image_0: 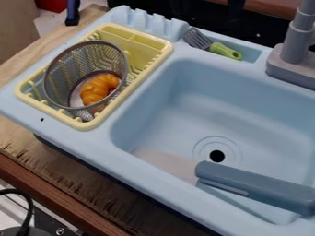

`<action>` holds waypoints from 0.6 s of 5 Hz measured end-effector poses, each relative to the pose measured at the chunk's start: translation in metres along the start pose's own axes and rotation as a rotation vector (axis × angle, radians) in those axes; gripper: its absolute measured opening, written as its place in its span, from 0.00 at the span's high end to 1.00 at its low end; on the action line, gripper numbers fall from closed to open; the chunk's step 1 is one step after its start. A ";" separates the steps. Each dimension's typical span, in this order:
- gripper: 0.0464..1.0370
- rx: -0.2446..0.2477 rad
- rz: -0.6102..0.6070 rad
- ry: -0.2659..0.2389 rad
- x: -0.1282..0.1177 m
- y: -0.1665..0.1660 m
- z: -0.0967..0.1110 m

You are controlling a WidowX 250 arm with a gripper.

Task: Put the green spatula to the basket

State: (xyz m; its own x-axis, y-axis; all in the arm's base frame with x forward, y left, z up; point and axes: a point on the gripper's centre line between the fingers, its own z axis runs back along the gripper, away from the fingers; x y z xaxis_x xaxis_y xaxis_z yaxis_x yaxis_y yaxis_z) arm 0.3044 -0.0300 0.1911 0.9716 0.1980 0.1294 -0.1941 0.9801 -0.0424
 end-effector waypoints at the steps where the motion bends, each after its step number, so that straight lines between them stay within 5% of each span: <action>1: 0.04 0.013 0.009 0.033 -0.002 0.001 -0.011; 3: 0.04 0.078 0.182 -0.058 0.020 0.031 -0.030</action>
State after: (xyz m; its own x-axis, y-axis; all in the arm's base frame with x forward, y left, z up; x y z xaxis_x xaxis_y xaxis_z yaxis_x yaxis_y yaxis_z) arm 0.3222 0.0037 0.1625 0.9106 0.3703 0.1835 -0.3778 0.9259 0.0062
